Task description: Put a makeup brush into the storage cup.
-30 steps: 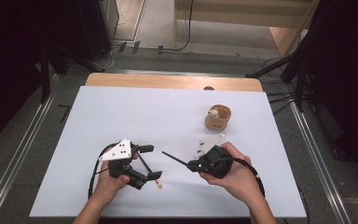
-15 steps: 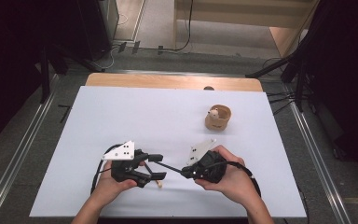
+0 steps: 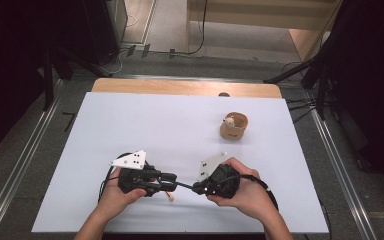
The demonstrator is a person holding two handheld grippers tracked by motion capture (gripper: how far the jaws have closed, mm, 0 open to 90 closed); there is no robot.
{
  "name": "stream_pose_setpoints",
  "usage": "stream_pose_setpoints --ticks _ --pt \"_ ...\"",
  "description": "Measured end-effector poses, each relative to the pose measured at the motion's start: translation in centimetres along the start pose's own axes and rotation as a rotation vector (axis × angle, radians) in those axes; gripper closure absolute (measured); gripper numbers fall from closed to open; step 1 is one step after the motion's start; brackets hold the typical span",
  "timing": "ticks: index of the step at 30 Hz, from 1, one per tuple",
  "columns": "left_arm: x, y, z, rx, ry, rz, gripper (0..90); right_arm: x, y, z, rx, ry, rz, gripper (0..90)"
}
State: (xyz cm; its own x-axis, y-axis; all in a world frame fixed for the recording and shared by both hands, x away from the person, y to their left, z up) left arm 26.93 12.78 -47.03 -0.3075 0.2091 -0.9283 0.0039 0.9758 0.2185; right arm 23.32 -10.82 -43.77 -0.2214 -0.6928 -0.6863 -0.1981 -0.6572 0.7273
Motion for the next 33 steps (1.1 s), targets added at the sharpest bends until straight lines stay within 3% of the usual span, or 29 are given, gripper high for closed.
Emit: stream_pose_setpoints --ticks 28,31,32,33 --pt "-0.02 0.1 0.17 0.075 0.034 0.02 85.1 0.24 0.3 0.07 -0.032 0.047 -0.018 84.6" --pt "-0.17 0.22 0.1 0.063 0.026 0.009 86.0 0.33 0.27 -0.06 -0.024 0.039 -0.032 81.2" --pt "-0.31 0.52 0.25 0.034 0.028 -0.009 86.1 0.41 0.3 -0.3 0.033 0.014 -0.048 65.8" --pt "-0.31 0.52 0.25 0.034 0.028 -0.009 86.1 0.41 0.3 -0.3 0.033 0.014 -0.048 65.8"
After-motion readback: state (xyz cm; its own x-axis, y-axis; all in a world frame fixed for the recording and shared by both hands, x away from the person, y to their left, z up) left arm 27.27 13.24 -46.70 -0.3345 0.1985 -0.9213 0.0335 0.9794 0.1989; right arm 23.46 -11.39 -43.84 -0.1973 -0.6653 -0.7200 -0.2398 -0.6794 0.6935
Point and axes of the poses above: each handheld gripper's, and its own axes: y roughly backward along the jaws, x roughly out of its underside, z roughly to its left, the point moved 2 cm from there along -y, roughly forward along the jaws, and after that the axes turned 10 degrees about -z, right-handed, at the moved point
